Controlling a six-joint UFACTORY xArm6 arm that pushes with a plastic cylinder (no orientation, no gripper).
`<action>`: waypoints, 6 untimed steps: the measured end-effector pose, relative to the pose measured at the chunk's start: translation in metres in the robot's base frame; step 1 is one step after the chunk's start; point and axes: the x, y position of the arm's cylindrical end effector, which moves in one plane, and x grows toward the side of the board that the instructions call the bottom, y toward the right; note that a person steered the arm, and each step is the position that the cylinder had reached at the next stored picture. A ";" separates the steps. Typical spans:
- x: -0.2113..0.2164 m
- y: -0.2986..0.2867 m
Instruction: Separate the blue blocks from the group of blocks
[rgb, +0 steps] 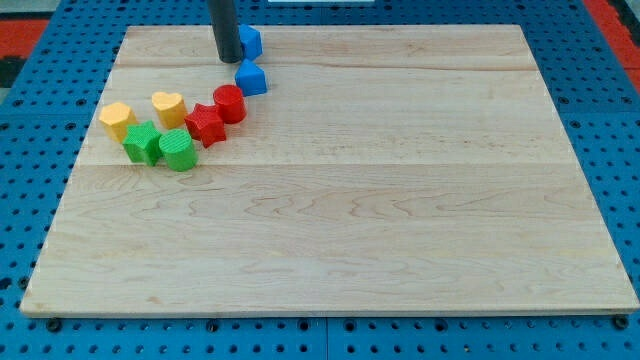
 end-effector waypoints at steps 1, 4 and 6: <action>0.002 -0.047; -0.026 -0.035; -0.026 0.025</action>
